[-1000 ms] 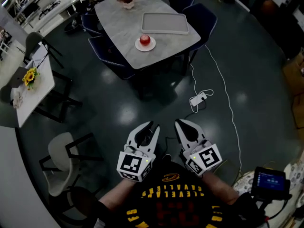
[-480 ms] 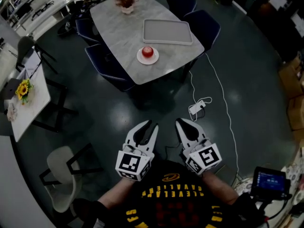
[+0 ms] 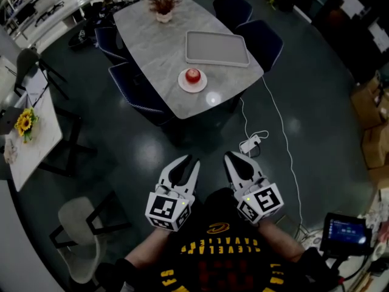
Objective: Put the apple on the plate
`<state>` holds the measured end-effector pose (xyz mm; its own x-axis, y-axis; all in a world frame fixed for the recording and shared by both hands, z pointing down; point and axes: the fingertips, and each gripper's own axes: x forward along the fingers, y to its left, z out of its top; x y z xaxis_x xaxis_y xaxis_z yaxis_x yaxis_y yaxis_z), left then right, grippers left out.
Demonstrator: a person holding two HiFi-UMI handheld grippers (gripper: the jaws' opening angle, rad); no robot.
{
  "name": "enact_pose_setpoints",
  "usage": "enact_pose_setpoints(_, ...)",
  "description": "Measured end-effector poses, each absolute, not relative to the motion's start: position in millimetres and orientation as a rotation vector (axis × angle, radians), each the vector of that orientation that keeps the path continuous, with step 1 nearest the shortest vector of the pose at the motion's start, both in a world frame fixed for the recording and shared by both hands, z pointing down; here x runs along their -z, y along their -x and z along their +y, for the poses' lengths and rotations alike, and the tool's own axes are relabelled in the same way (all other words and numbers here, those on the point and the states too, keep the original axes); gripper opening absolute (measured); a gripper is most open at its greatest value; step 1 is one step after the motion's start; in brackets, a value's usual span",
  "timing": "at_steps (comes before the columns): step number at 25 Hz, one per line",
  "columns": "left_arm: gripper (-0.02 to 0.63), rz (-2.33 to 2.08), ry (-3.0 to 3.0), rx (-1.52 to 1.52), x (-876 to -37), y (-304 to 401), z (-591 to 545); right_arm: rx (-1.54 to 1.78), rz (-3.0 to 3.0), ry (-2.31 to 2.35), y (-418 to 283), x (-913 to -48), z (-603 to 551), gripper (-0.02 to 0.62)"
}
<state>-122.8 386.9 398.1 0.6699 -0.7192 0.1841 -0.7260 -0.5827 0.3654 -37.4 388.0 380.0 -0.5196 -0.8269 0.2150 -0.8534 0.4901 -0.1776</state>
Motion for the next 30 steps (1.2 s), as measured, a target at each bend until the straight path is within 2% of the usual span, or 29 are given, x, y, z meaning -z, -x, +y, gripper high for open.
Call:
enact_pose_setpoints(17,0.089,-1.159,-2.422,-0.034,-407,143,365,-0.45,-2.67,-1.417,62,-387,354,0.006)
enact_pose_setpoints(25,0.089,-1.193,-2.418,-0.07,-409,130,324,-0.509,-2.701,-1.398,50,-399,310,0.006)
enact_pose_setpoints(30,0.089,-1.214,-2.384,-0.104,-420,97,268,-0.566,-2.723,-1.36,18,-409,250,0.006)
